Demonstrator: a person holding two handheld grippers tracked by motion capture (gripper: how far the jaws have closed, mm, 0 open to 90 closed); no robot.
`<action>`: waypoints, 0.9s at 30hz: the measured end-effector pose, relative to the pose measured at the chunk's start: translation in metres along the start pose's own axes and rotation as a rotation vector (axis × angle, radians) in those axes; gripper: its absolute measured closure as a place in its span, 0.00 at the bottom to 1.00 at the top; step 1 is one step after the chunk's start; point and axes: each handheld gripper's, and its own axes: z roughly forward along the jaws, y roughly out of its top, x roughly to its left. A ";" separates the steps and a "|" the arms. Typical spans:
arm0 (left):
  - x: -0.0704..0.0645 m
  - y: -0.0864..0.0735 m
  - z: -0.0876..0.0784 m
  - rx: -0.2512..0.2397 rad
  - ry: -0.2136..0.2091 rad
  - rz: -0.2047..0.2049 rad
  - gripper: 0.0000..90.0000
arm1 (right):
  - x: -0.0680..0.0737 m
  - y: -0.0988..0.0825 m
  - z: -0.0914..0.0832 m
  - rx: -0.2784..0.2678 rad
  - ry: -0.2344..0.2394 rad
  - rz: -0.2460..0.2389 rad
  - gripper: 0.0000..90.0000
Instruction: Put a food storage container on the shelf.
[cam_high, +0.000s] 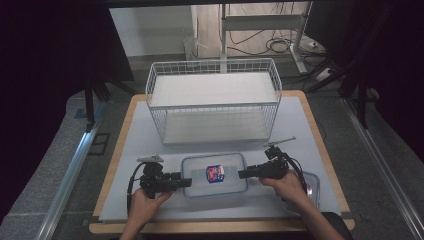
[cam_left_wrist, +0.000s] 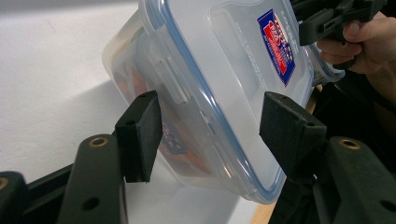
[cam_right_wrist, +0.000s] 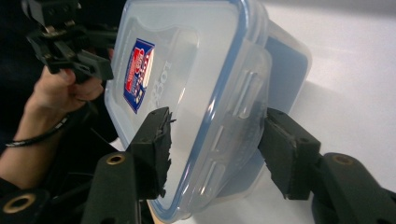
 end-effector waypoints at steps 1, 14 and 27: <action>0.000 0.000 0.000 0.000 -0.003 -0.006 0.45 | 0.000 -0.001 0.000 -0.005 0.002 0.003 0.50; 0.010 -0.003 -0.003 -0.015 -0.076 -0.119 0.53 | 0.002 -0.002 -0.001 -0.009 -0.004 0.006 0.51; 0.013 0.004 -0.009 -0.056 -0.071 -0.144 0.60 | 0.008 -0.005 -0.004 -0.052 -0.006 0.007 0.58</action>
